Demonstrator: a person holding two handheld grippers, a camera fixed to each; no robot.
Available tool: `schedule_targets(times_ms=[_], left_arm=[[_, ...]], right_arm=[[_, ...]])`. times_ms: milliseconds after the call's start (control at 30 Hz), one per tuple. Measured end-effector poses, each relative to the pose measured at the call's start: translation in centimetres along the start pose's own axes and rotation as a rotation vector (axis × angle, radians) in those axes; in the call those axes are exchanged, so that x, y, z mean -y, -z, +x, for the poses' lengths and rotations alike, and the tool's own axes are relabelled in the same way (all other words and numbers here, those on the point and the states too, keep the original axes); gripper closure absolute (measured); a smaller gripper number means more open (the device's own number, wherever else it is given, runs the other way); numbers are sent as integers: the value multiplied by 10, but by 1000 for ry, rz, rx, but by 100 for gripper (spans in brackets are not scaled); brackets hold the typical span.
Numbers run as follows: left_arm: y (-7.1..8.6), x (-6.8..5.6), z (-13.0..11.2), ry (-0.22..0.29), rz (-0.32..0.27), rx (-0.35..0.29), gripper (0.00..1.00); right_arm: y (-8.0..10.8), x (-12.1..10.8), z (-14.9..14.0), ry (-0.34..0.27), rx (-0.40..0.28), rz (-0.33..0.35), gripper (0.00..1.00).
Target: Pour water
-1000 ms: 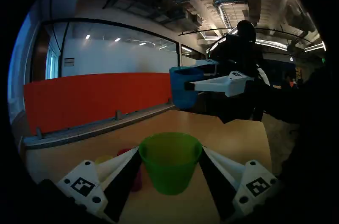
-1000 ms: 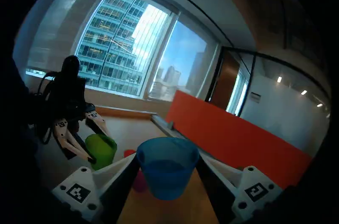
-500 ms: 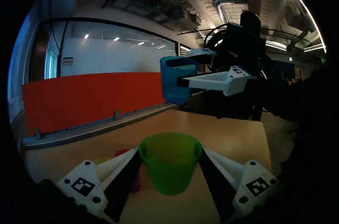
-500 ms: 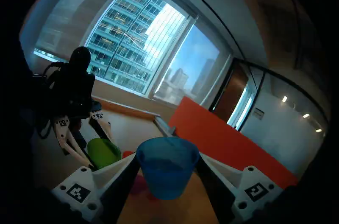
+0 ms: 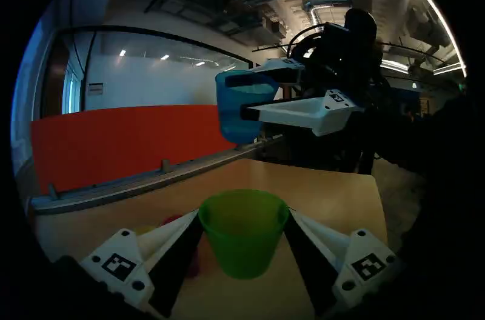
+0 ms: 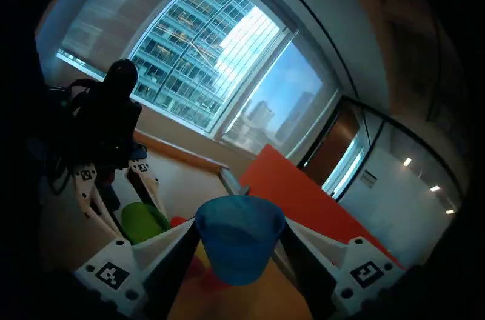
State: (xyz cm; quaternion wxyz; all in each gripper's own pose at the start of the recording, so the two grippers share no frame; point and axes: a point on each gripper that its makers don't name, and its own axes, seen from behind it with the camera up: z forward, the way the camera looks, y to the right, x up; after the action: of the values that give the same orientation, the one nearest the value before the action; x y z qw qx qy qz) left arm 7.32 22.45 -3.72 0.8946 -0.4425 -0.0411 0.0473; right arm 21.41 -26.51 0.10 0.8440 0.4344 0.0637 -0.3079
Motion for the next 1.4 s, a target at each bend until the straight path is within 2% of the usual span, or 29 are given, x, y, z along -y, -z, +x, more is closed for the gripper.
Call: schedule_targets(times_ms=[767, 1400], left_arm=[[-6, 2, -1, 5, -8, -4, 13], [-11, -6, 4, -1, -28, -8, 12]], right_arm=[[-20, -2, 14, 166, 13, -12, 9], [-25, 3, 29, 307, 16, -30, 9]])
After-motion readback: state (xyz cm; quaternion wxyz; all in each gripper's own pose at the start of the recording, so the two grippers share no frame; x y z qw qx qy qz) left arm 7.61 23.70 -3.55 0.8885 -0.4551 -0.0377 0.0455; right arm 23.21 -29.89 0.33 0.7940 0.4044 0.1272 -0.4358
